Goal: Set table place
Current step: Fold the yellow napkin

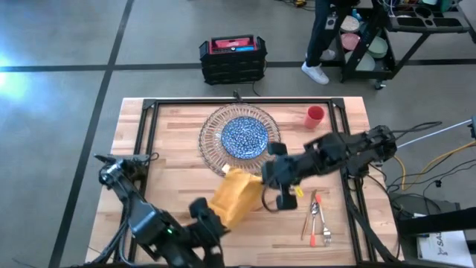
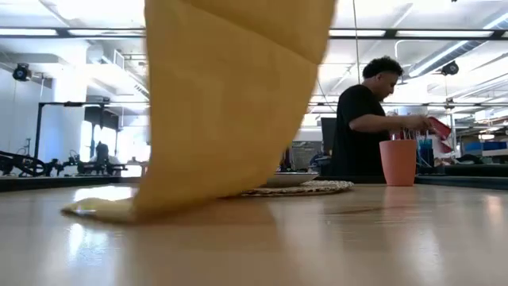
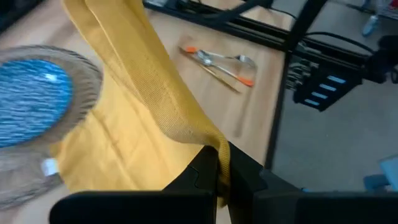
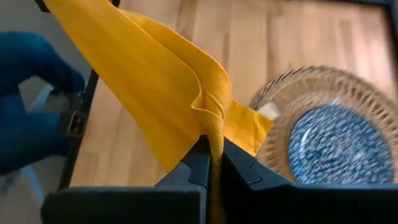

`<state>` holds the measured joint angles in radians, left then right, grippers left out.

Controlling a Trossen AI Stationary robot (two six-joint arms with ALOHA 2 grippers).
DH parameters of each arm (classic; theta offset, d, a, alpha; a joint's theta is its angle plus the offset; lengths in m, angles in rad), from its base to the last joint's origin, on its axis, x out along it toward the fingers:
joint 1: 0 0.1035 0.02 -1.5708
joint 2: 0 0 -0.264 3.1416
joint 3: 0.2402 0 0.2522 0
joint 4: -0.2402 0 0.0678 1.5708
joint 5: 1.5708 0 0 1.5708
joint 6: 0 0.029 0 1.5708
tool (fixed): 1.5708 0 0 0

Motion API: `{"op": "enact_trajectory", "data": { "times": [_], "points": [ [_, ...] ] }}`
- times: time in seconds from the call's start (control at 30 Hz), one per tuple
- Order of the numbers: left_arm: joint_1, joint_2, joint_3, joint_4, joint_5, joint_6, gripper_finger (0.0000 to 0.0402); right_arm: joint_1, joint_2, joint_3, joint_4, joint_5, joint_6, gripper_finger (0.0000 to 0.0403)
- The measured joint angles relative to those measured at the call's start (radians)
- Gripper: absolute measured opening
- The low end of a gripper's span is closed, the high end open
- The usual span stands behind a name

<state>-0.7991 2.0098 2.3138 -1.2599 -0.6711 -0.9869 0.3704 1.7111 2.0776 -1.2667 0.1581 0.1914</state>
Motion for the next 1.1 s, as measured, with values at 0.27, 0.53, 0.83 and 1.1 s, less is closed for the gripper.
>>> {"op": "enact_trajectory", "data": {
  "times": [0.27, 0.53, 0.83, 1.1],
  "points": [
    [-0.014, 0.080, 0.000, 0.014, 0.015, -0.051, 0.0000, 0.099, 0.000, -0.183, 0.064, 0.035, 0.077, 0.0000],
    [-0.025, 0.076, -0.005, -0.157, 0.016, -0.130, 0.0000, 0.010, 0.002, -0.297, 0.244, 0.034, -0.046, 0.0000],
    [-0.024, 0.002, -0.045, -0.313, -0.072, -0.109, 0.0000, -0.120, 0.000, -0.242, 0.288, 0.056, -0.194, 0.0000],
    [-0.010, -0.091, -0.206, -0.310, -0.101, -0.136, 0.0000, -0.151, 0.006, -0.261, 0.288, 0.028, -0.260, 0.0000]
  ]
}}
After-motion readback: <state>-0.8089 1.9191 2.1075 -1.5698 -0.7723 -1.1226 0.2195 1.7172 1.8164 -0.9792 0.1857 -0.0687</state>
